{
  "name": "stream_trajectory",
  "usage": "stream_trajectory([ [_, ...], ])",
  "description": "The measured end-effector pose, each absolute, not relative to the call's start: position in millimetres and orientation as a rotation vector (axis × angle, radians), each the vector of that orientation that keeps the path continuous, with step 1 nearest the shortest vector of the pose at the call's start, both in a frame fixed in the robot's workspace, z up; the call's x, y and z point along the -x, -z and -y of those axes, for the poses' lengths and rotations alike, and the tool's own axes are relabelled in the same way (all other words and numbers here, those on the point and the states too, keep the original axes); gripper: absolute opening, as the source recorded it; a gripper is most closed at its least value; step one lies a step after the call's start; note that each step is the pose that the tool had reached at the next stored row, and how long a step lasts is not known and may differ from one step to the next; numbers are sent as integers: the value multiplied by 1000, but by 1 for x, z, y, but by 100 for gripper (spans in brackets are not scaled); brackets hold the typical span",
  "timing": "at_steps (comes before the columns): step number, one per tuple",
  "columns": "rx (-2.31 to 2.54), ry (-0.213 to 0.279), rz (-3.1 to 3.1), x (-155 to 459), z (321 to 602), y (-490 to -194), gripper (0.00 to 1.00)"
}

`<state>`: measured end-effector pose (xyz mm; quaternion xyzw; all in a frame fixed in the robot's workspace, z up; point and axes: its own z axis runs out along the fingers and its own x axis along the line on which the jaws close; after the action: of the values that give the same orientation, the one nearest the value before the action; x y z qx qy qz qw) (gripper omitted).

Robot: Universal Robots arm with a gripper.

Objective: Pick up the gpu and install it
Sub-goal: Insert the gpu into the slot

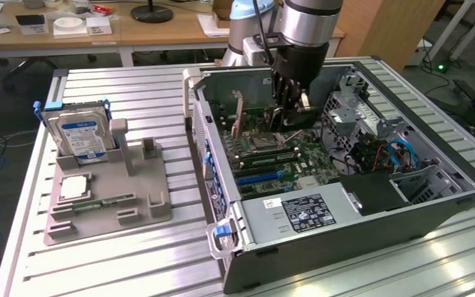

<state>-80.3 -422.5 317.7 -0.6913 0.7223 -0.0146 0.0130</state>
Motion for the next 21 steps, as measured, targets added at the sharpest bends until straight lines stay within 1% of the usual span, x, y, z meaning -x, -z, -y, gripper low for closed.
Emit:
stream_trajectory([
  [6, 2154, 45, -2251, 81, 430, -316, 28],
  [12, 2154, 45, -2251, 88, 431, -311, 28],
  [21, 2154, 45, -2250, 88, 442, -308, 28],
])
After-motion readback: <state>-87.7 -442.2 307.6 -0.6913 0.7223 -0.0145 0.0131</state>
